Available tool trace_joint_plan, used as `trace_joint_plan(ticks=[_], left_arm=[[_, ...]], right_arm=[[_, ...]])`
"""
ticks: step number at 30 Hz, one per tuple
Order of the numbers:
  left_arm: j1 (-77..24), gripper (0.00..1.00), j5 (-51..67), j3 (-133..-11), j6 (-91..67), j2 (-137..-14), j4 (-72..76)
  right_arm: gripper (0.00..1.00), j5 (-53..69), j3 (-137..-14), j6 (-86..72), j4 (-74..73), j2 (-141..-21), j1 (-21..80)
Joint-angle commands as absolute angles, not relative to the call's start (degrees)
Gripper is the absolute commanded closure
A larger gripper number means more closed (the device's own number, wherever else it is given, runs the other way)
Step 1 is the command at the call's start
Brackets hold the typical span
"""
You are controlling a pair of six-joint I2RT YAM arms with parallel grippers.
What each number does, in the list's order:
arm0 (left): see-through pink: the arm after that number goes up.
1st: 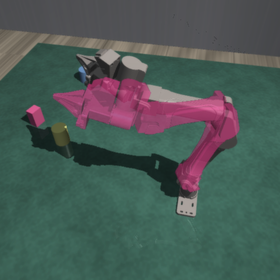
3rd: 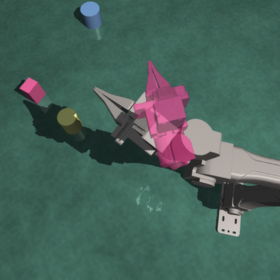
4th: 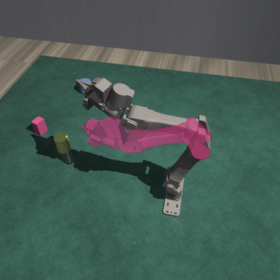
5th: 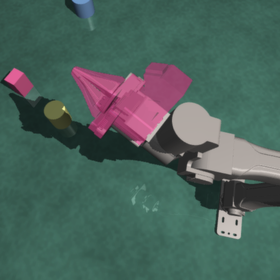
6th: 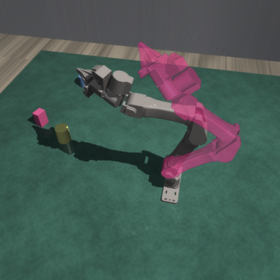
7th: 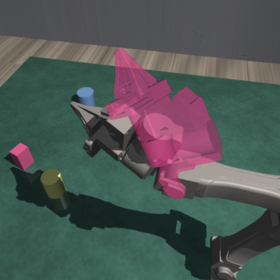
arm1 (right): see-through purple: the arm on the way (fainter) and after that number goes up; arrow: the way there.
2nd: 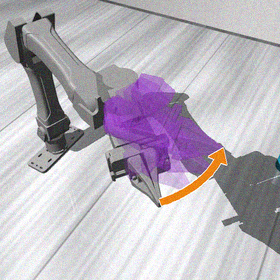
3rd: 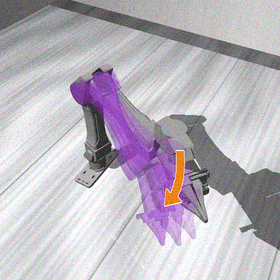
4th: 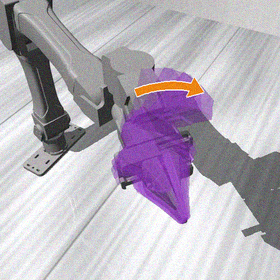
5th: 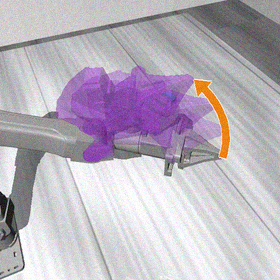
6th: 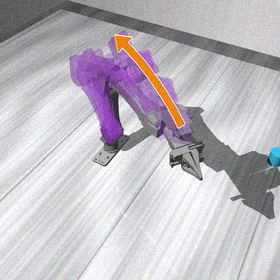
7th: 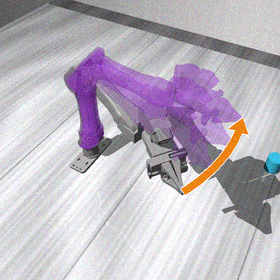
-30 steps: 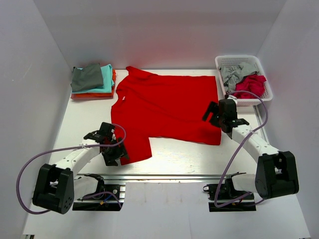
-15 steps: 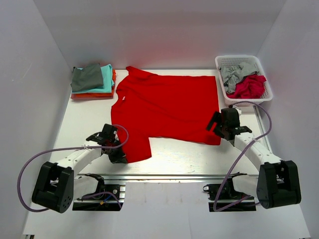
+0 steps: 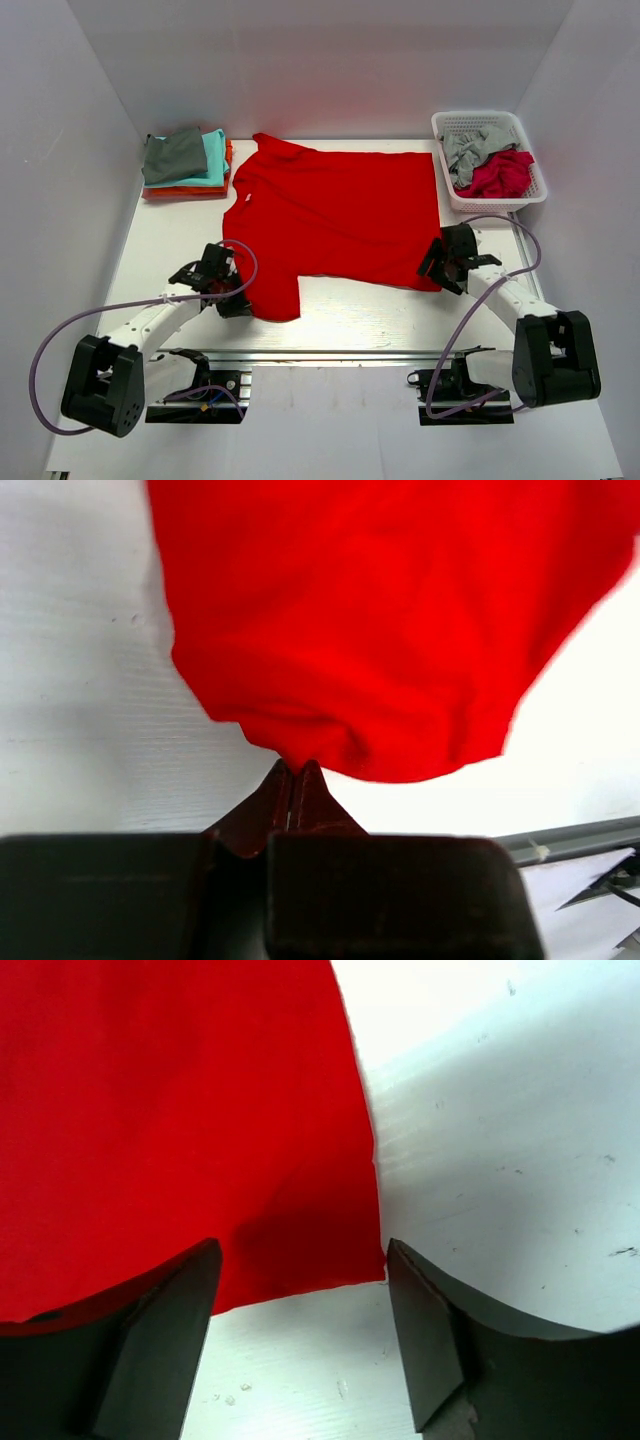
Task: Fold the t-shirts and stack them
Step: Grap the side of the flattened tshirt closest away from the robot with both arms
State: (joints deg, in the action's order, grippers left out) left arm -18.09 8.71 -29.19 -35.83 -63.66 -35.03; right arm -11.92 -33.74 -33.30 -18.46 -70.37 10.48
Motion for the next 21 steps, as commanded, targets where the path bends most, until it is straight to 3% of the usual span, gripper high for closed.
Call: trace_joint_plan(ticks=[1, 4, 8, 10, 12, 13, 21], left_arm=[[-18.19, 1.00, 8.09, -32.34, -34.89, -61.44, -35.94], [-18.19, 1.00, 8.09, -32.87, -34.89, -60.91, -37.87], [-18.19, 1.00, 9.49, -32.35, -35.60, -59.51, -42.09], [-18.19, 1.00, 11.06, -32.34, -36.12, -59.50, -42.80], [-18.19, 1.00, 12.30, -32.34, -36.12, -59.50, -44.73], [-18.19, 1.00, 12.91, -33.91, -36.12, -59.50, -45.95], [-18.19, 1.00, 18.09, -38.67, -35.60, -53.01, -61.24]], right_arm=[[0.28, -11.78, -32.96, -35.07, -19.07, -72.15, 10.11], [0.44, -12.30, -32.43, -35.77, -18.72, -73.91, 10.19], [0.44, -14.24, -29.72, -37.35, -19.86, -74.62, 10.11], [0.53, -16.08, -29.36, -38.23, -20.04, -74.53, 10.19], [0.87, -15.56, -28.74, -38.76, -19.86, -74.18, 9.93], [0.99, -14.95, -28.83, -38.59, -20.56, -73.22, 10.02], [1.00, -13.89, -28.92, -37.53, -34.71, -62.77, 10.11]])
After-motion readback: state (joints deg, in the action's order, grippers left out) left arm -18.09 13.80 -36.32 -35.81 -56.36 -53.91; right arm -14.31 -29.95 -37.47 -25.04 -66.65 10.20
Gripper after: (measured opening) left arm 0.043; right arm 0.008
